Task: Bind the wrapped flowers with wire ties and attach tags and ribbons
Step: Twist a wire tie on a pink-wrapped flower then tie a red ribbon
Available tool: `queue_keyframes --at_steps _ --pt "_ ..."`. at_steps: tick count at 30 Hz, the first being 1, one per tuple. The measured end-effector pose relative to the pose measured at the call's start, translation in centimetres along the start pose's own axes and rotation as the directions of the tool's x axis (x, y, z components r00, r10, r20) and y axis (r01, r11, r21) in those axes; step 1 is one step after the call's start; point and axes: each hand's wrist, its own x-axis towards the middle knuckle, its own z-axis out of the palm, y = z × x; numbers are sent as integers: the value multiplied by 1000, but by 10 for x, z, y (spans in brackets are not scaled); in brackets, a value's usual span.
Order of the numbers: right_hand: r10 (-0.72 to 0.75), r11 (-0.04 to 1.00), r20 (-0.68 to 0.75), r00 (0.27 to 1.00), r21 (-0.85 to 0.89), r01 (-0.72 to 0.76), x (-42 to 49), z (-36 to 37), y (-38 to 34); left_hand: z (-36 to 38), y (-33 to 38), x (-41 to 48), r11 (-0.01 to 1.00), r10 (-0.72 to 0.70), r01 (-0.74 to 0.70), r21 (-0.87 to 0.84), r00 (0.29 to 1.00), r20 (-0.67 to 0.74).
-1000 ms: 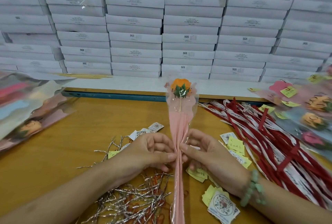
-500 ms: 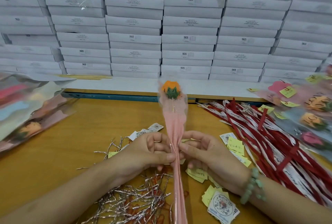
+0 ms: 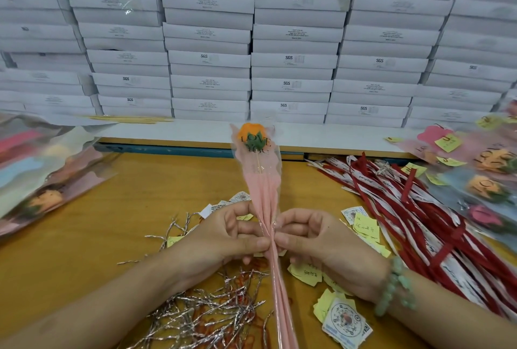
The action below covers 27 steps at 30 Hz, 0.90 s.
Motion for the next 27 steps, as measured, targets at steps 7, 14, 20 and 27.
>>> queue_keyframes --at_steps 7,14,20,27 --pt "-85 990 -56 995 -117 78 -3 6 0 0 -1 0 999 26 -25 -34 999 25" --pt "-149 969 -168 975 -219 110 -2 6 1 -1 -1 0 1000 1 -1 -12 1000 21" --pt "-389 808 -191 901 -540 235 -5 9 0 -2 0 0 996 0 2 -85 1000 23" --pt "-584 -21 402 705 -876 482 -21 41 -4 0 0 1 998 -30 31 -58 999 28"
